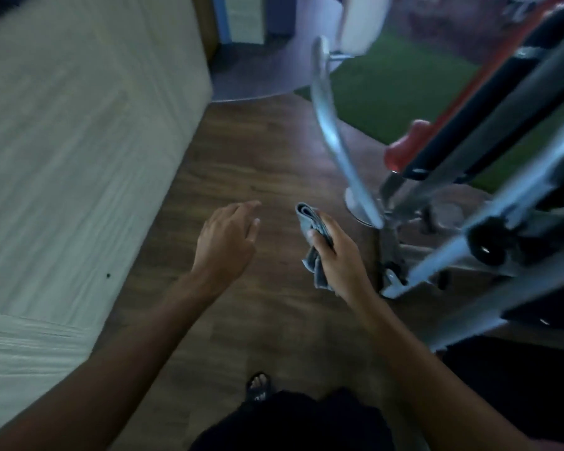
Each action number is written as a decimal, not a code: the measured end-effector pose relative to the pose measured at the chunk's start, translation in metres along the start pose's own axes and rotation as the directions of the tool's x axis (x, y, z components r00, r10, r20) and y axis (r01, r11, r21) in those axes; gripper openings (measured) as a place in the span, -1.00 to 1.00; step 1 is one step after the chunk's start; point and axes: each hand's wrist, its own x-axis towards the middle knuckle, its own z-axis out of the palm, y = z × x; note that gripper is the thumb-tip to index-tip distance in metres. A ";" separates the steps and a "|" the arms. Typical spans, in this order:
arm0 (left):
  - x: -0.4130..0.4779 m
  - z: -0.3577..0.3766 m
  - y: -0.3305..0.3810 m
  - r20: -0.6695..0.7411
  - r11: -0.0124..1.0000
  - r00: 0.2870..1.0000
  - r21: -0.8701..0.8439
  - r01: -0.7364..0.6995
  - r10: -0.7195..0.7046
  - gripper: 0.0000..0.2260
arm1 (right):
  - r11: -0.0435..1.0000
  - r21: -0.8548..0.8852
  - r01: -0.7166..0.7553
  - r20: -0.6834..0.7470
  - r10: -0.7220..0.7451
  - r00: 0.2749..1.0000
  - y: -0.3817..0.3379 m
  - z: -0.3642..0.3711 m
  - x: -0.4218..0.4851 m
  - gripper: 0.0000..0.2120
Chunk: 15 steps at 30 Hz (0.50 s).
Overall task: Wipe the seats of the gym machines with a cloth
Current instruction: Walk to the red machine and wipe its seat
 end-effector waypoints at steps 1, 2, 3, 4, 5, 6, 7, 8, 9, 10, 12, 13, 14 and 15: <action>0.011 -0.011 -0.022 -0.006 1.000 1.000 0.007 0.016 -0.016 -0.69 | 0.999 0.037 -0.019 0.027 0.018 0.999 -0.006 0.023 0.016 -0.66; 0.023 -0.020 -0.042 -0.011 1.000 1.000 0.012 0.028 -0.028 -0.69 | 0.997 0.065 -0.033 0.040 0.031 0.999 -0.012 0.045 0.032 -0.66; 0.034 -0.028 -0.061 -0.015 0.999 0.999 0.012 0.038 -0.038 -0.69 | 0.996 0.080 -0.037 0.042 0.034 0.999 -0.018 0.065 0.049 -0.67; 0.046 -0.034 -0.079 -0.018 0.999 0.999 0.007 0.049 -0.049 -0.69 | 0.996 0.078 -0.033 0.044 0.029 0.999 -0.023 0.083 0.066 -0.68; 0.060 -0.039 -0.096 -0.021 0.998 0.998 0.000 0.059 -0.059 -0.68 | 0.997 0.071 -0.027 0.049 0.023 0.999 -0.026 0.101 0.085 -0.68; 0.075 -0.043 -0.112 -0.024 0.998 0.997 -0.006 0.068 -0.068 -0.68 | 0.998 0.060 -0.020 0.059 0.016 0.998 -0.030 0.117 0.104 -0.68; 0.091 -0.045 -0.128 -0.026 0.997 0.997 -0.009 0.077 -0.077 -0.68 | 0.999 0.037 -0.004 0.069 0.002 0.998 -0.032 0.131 0.124 -0.69; 0.108 -0.046 -0.143 -0.027 0.996 0.996 -0.007 0.087 -0.087 -0.68 | 1.000 0.002 0.016 0.076 -0.016 0.997 -0.034 0.146 0.146 -0.68; 0.127 -0.047 -0.158 -0.026 0.995 0.995 -0.002 0.096 -0.096 -0.67 | 0.999 -0.022 0.033 0.084 -0.031 0.996 -0.037 0.159 0.167 -0.67; 0.148 -0.048 -0.173 -0.024 0.994 0.994 0.004 0.106 -0.106 -0.67 | 0.999 -0.030 0.036 0.086 -0.033 0.996 -0.040 0.171 0.191 -0.67; 0.193 -0.049 -0.201 -0.021 0.993 0.993 0.012 0.118 -0.118 -0.66 | 1.000 0.021 0.011 0.086 -0.012 0.996 -0.046 0.195 0.240 -0.66; 0.218 -0.050 -0.215 -0.019 0.993 0.993 0.017 0.118 -0.118 -0.66 | 0.999 0.041 0.001 0.087 -0.004 0.996 -0.049 0.206 0.267 -0.66; 0.244 -0.052 -0.228 -0.015 0.993 0.993 0.021 0.118 -0.118 -0.66 | 0.999 0.040 -0.005 0.084 0.001 0.996 -0.052 0.218 0.295 -0.66; 0.270 -0.054 -0.240 -0.013 0.992 0.992 0.021 0.122 -0.122 -0.66 | 1.000 0.027 -0.003 0.080 0.001 0.997 -0.054 0.229 0.323 -0.66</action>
